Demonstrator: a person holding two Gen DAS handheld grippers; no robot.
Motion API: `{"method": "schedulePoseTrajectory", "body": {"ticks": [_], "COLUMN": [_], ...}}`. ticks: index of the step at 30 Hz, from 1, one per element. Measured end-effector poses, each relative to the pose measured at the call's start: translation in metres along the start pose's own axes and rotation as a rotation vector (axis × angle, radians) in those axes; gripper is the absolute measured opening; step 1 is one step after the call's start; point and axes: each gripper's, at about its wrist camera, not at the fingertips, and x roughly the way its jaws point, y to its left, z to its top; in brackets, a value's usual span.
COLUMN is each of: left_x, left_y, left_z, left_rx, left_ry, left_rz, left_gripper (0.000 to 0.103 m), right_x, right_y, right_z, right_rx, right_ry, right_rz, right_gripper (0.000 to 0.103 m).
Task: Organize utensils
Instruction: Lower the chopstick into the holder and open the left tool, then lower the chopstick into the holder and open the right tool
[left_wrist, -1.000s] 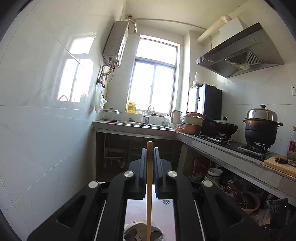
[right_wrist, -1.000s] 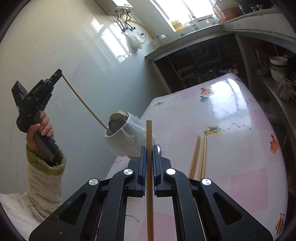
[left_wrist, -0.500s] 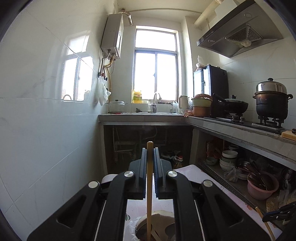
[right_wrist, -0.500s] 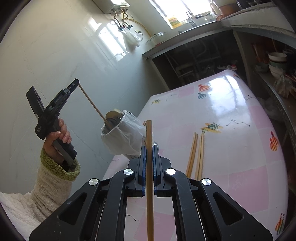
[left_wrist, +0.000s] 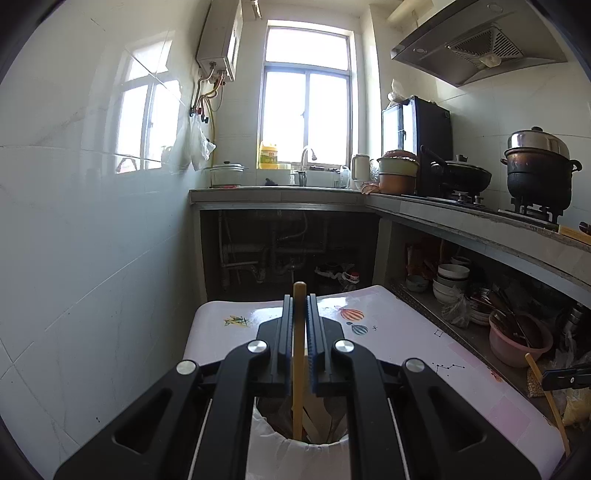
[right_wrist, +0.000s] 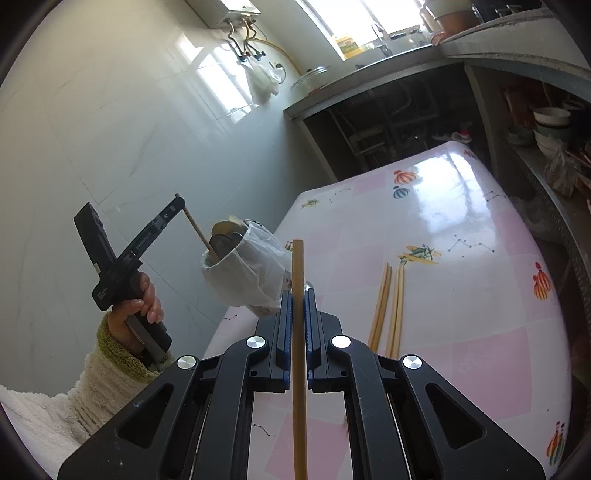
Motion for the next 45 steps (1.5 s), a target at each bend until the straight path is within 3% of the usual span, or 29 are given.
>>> {"method": "schedulePoseTrajectory", "body": {"ticks": [7,22,27,35,45], "left_x": [-0.002,-0.011,-0.021,-0.041,-0.08], "left_y": [-0.003,0.015,0.019,0.029,0.036], "left_z": [-0.008,-0.002,-0.001,-0.002,-0.009], "left_rx": [0.026,-0.054,-0.088,-0.138,-0.208], "left_ry": [0.017,0.067,0.064,0.06,0.035], "left_rz": [0.004,0.015,0.007,0.024,0.027], "left_gripper": [0.006,0.009,0.039,0.045,0.055], "right_x": [-0.002,0.001,0.003,0.008,0.031], "right_y": [0.002,0.01,0.015,0.026,0.052], "right_z": [0.0,0.008,0.017,0.039,0.094], "right_rx": [0.002,-0.018,-0.026,-0.047,-0.072], "right_ry": [-0.005,-0.021,-0.039,-0.072,-0.119], "right_rz": [-0.008,-0.028,-0.017,0.022,0.154], "right_gripper": [0.004,0.004,0.004,0.004,0.004]}}
